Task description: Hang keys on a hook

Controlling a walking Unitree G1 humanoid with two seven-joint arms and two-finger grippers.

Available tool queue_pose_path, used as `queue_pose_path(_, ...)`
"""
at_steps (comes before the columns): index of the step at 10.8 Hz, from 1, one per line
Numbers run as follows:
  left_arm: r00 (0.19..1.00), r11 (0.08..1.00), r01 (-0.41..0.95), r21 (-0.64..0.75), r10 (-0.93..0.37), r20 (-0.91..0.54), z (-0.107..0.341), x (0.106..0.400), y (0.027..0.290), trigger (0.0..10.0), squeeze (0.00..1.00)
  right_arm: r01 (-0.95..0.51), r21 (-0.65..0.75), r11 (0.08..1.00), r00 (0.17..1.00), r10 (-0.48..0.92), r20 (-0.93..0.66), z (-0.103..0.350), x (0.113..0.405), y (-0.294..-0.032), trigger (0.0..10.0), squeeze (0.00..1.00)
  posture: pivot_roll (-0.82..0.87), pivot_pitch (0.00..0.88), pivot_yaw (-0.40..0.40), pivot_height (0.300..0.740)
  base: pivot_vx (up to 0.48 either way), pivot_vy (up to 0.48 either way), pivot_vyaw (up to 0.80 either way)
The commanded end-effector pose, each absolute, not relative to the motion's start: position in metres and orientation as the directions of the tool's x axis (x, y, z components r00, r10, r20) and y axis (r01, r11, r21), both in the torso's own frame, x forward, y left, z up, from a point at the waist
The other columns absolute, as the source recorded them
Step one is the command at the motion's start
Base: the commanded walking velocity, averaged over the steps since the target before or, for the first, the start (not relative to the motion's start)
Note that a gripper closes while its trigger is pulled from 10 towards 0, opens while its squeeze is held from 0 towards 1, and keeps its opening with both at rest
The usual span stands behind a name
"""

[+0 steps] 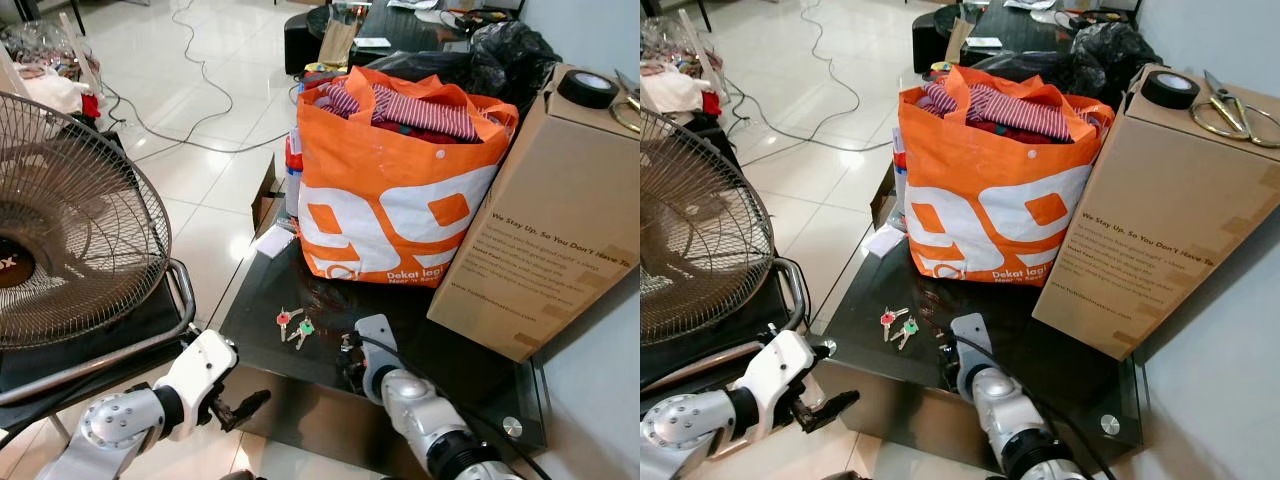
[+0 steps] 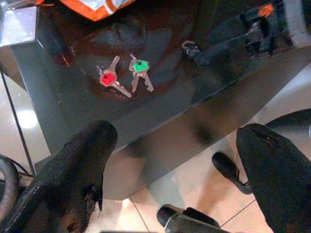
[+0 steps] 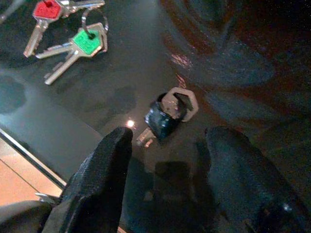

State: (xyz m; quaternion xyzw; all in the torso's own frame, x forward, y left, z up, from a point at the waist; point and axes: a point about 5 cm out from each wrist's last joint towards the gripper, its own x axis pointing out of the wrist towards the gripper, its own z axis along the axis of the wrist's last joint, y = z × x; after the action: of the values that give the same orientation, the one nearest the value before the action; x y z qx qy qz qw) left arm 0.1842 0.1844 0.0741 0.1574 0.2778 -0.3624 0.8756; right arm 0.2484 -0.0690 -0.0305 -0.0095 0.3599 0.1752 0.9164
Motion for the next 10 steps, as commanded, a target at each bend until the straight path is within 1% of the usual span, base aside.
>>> queue_pose_path(1, 0.587, 0.690, 0.719, 0.081, -0.542, -0.602, 0.079, 0.183, 0.187, 10.0, 0.09, -0.314, 0.114, 0.943, 0.698, 0.311, -0.645, -0.026, 0.254, -0.067, 0.0, 0.00, 0.00, 0.035, -0.040, 0.740, 0.000, 0.000, 0.00)
queue_pose_path(5, 0.589, 0.703, 0.706, 0.088, -0.513, -0.624, 0.085, 0.173, 0.196, 10.0, 0.09, -0.305, 0.146, 0.941, 0.720, 0.328, -0.612, -0.023, 0.254, -0.047, 0.0, 0.00, 0.04, 0.067, -0.048, 0.740, 0.000, 0.000, 0.00)
queue_pose_path(9, 0.588, 0.710, 0.698, 0.095, -0.493, -0.641, 0.092, 0.166, 0.202, 10.0, 0.09, -0.374, 0.041, 0.927, 0.701, 0.311, -0.642, -0.027, 0.248, -0.033, 0.0, 0.00, 0.07, 0.085, -0.051, 0.740, 0.000, 0.000, 0.00)
queue_pose_path(10, 0.587, 0.711, 0.697, 0.094, -0.489, -0.645, 0.092, 0.163, 0.202, 10.0, 0.10, -0.410, -0.001, 0.912, 0.692, 0.310, -0.652, -0.029, 0.246, -0.032, 0.0, 0.00, 0.07, 0.082, -0.054, 0.740, 0.000, 0.000, 0.00)
